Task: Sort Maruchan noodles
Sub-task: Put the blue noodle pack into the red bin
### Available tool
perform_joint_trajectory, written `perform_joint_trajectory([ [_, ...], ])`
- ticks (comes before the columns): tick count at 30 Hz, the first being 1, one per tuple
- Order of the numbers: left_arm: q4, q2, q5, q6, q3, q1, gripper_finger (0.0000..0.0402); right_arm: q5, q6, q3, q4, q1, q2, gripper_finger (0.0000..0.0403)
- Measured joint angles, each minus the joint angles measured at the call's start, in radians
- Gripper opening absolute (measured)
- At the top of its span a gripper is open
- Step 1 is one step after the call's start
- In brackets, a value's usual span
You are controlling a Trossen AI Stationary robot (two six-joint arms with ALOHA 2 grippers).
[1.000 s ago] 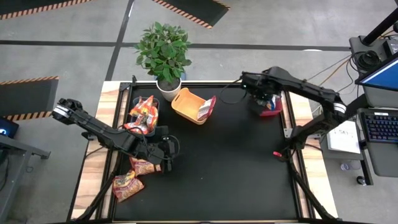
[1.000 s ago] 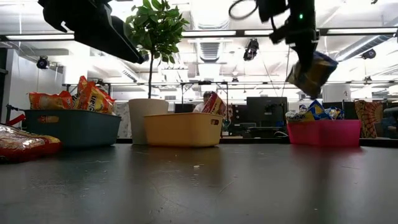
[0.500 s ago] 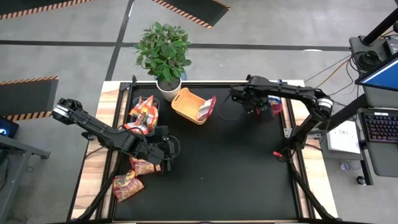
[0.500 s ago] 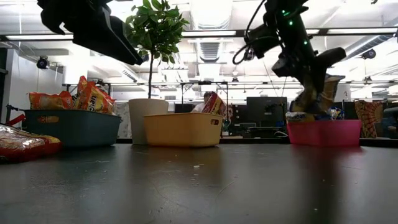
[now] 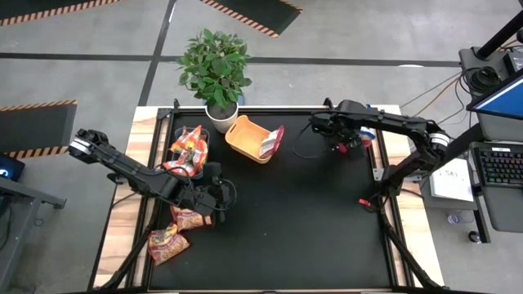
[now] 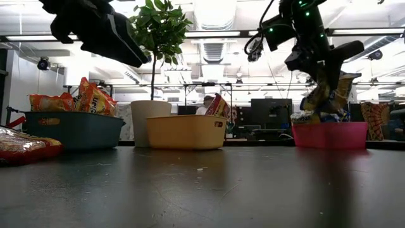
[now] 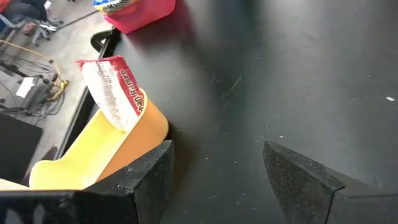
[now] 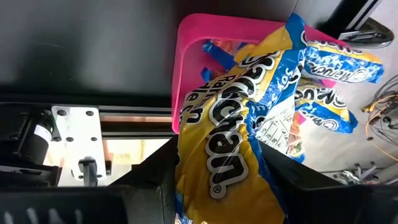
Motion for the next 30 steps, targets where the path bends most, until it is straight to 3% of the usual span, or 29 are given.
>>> perform_joint_trajectory([
  [30, 0.000, 0.000, -0.008, 0.027, 0.000, 0.001, 0.0232, 0.140, -0.202, -0.254, 0.058, -0.007, 0.009, 0.0141],
])
